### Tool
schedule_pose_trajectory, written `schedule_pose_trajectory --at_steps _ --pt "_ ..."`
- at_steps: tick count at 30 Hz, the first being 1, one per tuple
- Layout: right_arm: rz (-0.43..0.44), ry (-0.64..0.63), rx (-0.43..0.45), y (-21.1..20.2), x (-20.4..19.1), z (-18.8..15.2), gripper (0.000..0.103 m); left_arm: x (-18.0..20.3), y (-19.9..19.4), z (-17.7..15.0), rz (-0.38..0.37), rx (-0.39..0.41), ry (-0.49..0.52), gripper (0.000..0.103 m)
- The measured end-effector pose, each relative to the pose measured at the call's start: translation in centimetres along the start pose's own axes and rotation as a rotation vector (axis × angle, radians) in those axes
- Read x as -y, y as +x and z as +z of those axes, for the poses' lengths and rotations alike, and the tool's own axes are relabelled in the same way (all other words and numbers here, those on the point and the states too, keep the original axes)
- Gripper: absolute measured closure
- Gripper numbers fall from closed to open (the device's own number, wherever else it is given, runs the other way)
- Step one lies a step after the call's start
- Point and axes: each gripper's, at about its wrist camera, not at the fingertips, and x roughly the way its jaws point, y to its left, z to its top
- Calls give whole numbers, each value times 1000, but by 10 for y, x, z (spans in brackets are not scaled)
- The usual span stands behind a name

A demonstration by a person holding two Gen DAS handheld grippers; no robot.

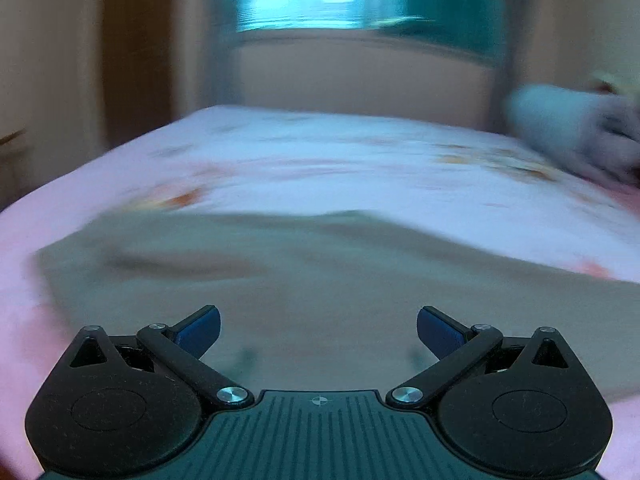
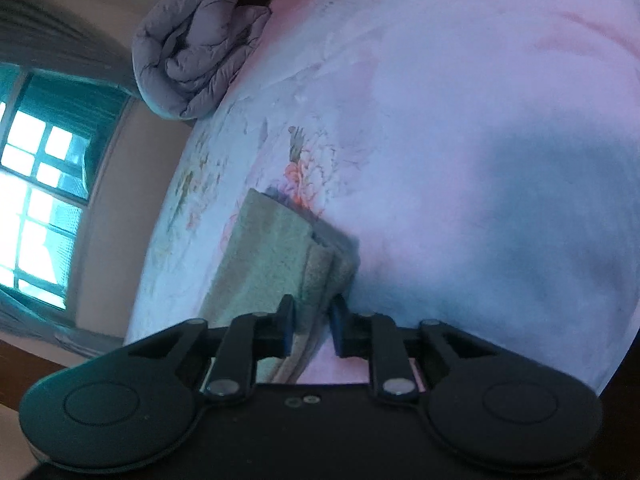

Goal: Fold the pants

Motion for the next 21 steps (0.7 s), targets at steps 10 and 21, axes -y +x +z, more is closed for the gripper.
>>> schedule_pose_trajectory --at_steps 10,21 --pt "77 -31 -54 -3 0 -1 82 192 -7 -38 -95 -14 212 0" --pt "100 -5 -26 2 7 -4 87 227 2 -58 -105 -131 169 0"
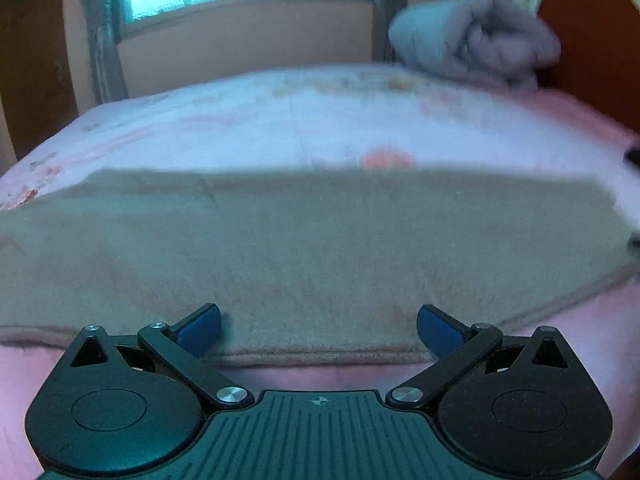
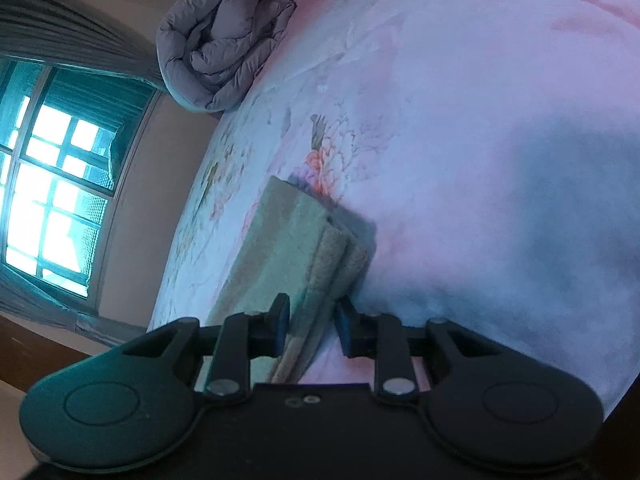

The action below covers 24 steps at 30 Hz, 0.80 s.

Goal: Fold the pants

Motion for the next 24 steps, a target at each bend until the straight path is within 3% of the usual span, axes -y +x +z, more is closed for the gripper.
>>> schedule_pose_trajectory --at_steps 3,6,8,10,14,19,22,24 --pt "-13 -5 -2 2 -1 2 95 1 8 0 -1 -1 -2 0" --pt "-60 -87 -10 3 -16 3 100 3 13 3 4 -9 -3 0" --pt "-58 -141 11 -3 -35 2 100 -6 9 8 -34 -14 -28 0" --pt "-25 -190 28 -11 -64 -1 101 -34 -8 14 -64 27 -70 0" --pt "48 -418 49 -17 -153 -31 100 -139 -60 11 23 165 -158 0" --pt "126 -719 2 11 -260 -131 100 -298 -100 -15 219 189 -366 0" --pt "155 -917 -70 40 -299 -224 100 -364 -114 -42 253 185 -526 0" --pt "186 -983 -182 65 -306 -285 93 -390 -120 -59 269 169 -592 0"
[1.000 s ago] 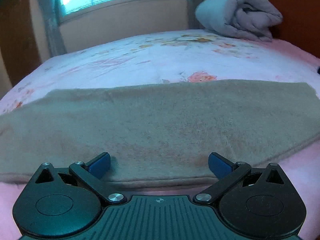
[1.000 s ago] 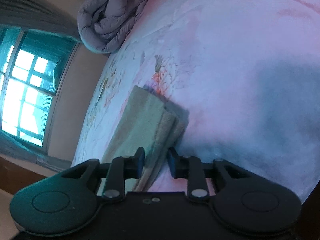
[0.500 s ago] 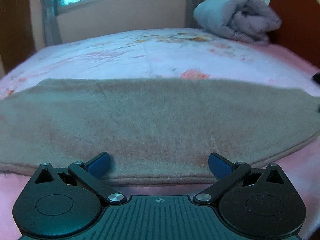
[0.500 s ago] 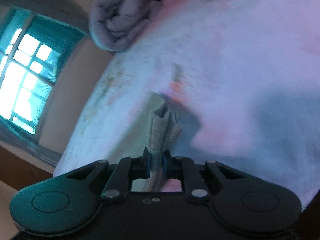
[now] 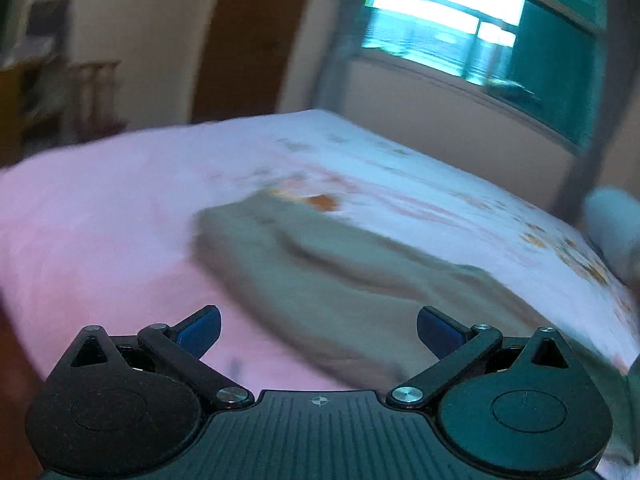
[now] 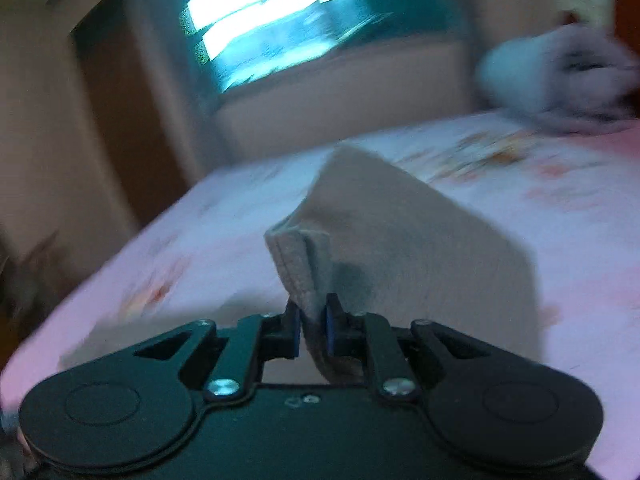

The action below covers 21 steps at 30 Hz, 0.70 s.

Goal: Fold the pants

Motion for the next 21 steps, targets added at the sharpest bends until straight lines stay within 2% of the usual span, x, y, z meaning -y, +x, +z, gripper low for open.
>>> schedule_pose_trajectory --at_steps 1,2,3,4,6,7,9,13,15,16,18,20,21 --pt "41 -3 -47 18 -16 -15 88 -8 1 -1 5 -7 -10 0" --pt "79 -20 -137 38 -31 -32 84 -16 2 -1 8 -14 -23 0" --pt "69 -59 -241 54 -46 -47 85 -22 2 -2 7 -21 -35 0" --pt "51 -84 -251 55 -52 -56 84 -27 2 -4 2 -24 -44 0" --pt "79 -36 -150 31 -44 -63 84 -29 2 -9 -23 -31 -47 0" --pt "68 -2 -135 23 -34 -60 84 -22 7 -10 -45 -40 -39 0" --pt "21 60 -94 5 -10 -53 81 -8 13 -13 -121 -66 -14 0" --pt "-59 176 -9 -34 37 -43 81 54 24 -17 -337 -92 50 0" --pt "-87 207 15 -52 56 -44 79 83 35 -19 -405 -145 56 1" --pt "-100 219 25 -60 62 -46 78 96 41 -22 -421 -175 62 4" --pt "-121 267 42 -71 75 -52 74 117 53 -25 -431 -220 83 36" --pt "-136 333 54 -85 96 -57 71 128 58 -28 -437 -253 71 51" --pt "-146 365 59 -88 105 -60 68 131 58 -28 -442 -263 67 54"
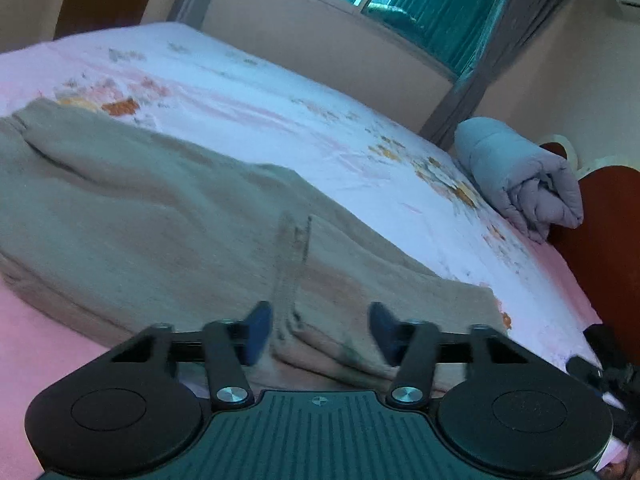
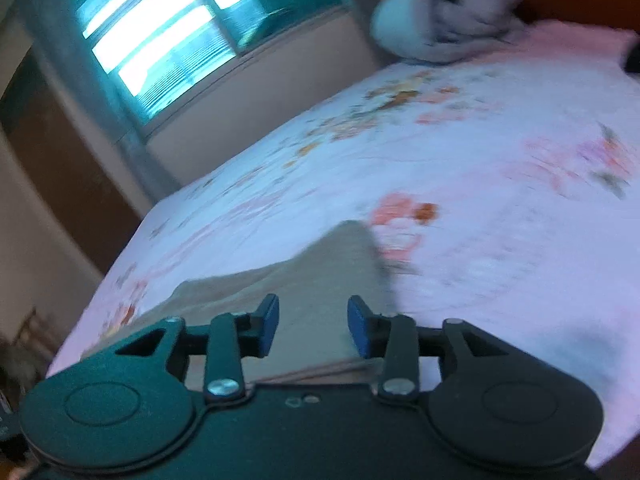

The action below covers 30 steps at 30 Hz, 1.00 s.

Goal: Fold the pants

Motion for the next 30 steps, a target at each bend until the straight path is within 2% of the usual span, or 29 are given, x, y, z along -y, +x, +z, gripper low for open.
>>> schedule_pose_trajectory --at_steps 2,6,10,15,16,17,18,21,24,28,30 --pt "-9 37 11 -7 16 1 66 8 -5 -4 -20 -4 -15 58" --pt "4 47 30 -10 28 1 61 15 -8 -18 12 -19 -3 58" --pt "25 43 19 -9 30 0 60 18 -3 -19 24 -26 -12 58" --pt "59 79 -22 -7 35 -1 59 12 12 -14 3 -56 -83 59" --pt "68 106 -41 -6 39 -1 59 8 17 -14 -19 -70 -116 66" --pt "102 170 -74 -3 46 -3 59 6 21 -14 -42 -85 -146 91" --pt "149 230 -97 -1 52 -5 59 3 26 -15 -59 -104 -173 94" --pt "278 442 -157 10 71 -14 59 1 24 -21 -81 -93 -186 94" --pt "358 596 -205 27 79 -22 59 -2 18 -22 -106 -77 -205 94" --pt "386 682 -228 48 79 -29 60 -4 12 -21 -138 -70 -221 94" --pt "365 720 -236 58 81 -33 63 -4 10 -20 -154 -65 -228 94"
